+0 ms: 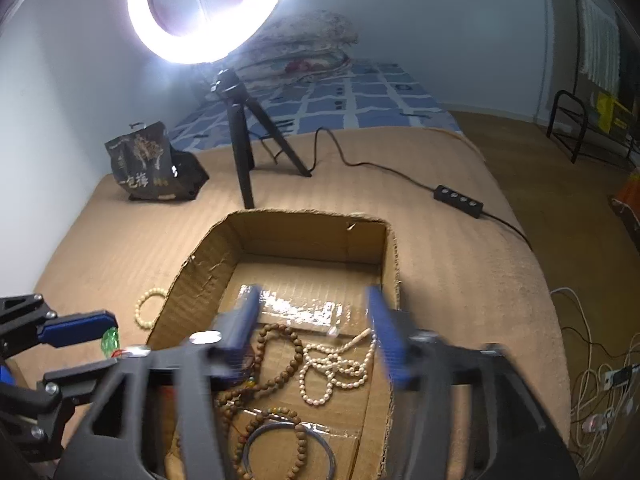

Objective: Organize jewelry
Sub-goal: 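Carry the jade pendant and pearl into the box and open both grippers, then move the left gripper to another loose pearl while the right gripper approaches the yellow bracelet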

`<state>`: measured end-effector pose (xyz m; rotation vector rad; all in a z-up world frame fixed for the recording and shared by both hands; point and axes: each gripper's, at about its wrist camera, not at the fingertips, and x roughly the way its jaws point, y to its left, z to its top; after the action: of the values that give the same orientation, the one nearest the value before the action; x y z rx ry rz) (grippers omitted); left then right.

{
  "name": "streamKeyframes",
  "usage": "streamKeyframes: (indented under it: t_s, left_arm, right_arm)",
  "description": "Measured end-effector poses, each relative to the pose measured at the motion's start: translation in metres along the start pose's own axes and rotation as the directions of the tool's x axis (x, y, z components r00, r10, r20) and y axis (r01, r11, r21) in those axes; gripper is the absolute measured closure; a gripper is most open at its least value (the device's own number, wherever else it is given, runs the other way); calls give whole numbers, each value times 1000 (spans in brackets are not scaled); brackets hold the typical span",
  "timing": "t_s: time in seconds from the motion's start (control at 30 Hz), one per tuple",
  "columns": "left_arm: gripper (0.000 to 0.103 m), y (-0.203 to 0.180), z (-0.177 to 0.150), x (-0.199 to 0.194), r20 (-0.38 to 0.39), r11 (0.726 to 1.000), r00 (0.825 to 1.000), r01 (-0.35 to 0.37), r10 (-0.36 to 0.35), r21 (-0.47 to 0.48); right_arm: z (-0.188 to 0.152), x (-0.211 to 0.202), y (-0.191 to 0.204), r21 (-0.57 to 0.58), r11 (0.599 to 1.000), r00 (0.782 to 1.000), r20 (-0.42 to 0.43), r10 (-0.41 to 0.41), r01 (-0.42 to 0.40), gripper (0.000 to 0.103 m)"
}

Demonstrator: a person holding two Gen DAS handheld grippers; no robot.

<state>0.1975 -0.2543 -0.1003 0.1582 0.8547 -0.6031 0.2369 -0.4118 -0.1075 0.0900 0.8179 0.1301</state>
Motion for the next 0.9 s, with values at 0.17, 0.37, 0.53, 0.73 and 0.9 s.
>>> streamKeyframes:
  t_s: [0.17,0.37,0.53,0.73,0.9]
  left_arm:
    - [41,-1,-2,-5,17,1000,1000,-11,10,8]
    - [32,-6,-8,-10,21,998,999,-45,44,51]
    - [30,-8,-12,-15,26,996,998,-62,60,71]
    - [30,-2,-14,-25,36,996,997,-69,67,62]
    - [30,12,-18,-40,41,997,997,-69,68,32]
  right_arm:
    - [2,0,-3,26,1000,1000,-4,-5,5,32]
    - [2,-1,-4,26,999,999,-12,-41,42,29]
    - [2,-8,-1,25,999,999,8,-47,47,24]
    - [5,-16,10,-4,998,998,22,-58,58,24]
    - [7,-23,21,-11,998,998,35,-56,57,24]
